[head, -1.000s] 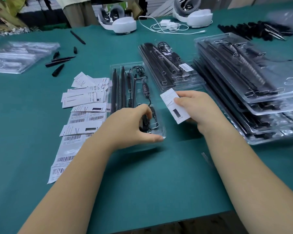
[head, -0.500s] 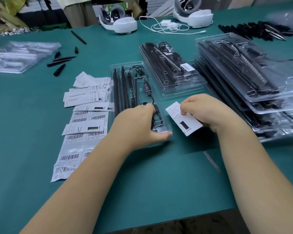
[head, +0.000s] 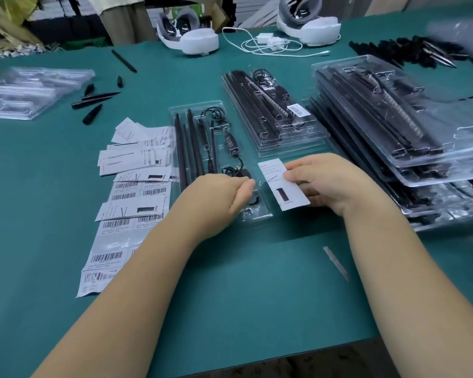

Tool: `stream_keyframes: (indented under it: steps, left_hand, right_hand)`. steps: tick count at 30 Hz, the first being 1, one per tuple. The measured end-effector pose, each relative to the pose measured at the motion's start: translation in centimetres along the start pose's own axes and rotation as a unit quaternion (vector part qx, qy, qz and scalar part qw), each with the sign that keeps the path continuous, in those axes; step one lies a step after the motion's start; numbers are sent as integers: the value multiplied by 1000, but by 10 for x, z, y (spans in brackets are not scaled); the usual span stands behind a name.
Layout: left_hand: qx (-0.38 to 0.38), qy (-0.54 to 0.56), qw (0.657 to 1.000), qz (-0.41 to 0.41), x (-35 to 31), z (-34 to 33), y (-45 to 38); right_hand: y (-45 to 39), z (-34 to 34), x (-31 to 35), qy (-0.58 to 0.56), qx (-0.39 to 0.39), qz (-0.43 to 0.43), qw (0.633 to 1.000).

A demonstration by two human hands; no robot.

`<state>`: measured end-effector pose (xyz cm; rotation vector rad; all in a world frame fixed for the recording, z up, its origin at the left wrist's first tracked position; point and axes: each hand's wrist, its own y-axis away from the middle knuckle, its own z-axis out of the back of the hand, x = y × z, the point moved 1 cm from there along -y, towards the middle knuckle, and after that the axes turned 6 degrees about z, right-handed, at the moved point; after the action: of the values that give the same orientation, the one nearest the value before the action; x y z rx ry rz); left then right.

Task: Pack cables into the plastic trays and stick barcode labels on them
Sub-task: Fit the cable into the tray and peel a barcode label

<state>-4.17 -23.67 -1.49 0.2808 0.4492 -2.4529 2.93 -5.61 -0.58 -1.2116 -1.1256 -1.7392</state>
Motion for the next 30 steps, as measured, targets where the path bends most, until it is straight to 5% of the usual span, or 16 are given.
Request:
stream_keyframes:
  steps: [5, 9, 13, 17, 20, 23, 30]
  left_hand:
    - [-83, 188, 977, 61, 7, -4, 5]
    - [5, 337, 931, 139, 18, -1, 1]
    - [30, 449, 879, 157, 22, 3, 0]
    - [33, 398, 907, 135, 18, 2, 3]
    - [44, 243, 966, 72, 10, -1, 4]
    - [38, 139, 989, 41, 1, -1, 2]
    - [98, 330, 935, 83, 15, 8, 1]
  right_hand:
    - [-1, 3, 1, 27, -1, -12, 1000]
    - [-2, 6, 0, 73, -37, -11, 997]
    - [-2, -6, -2, 80, 16, 22, 996]
    - [-4, -15, -5, 43, 63, 34, 996]
    - [-5, -14, -7, -9, 86, 22, 996]
    - [-4, -13, -6, -37, 104, 15, 994]
    - [-3, -7, -3, 21, 55, -8, 998]
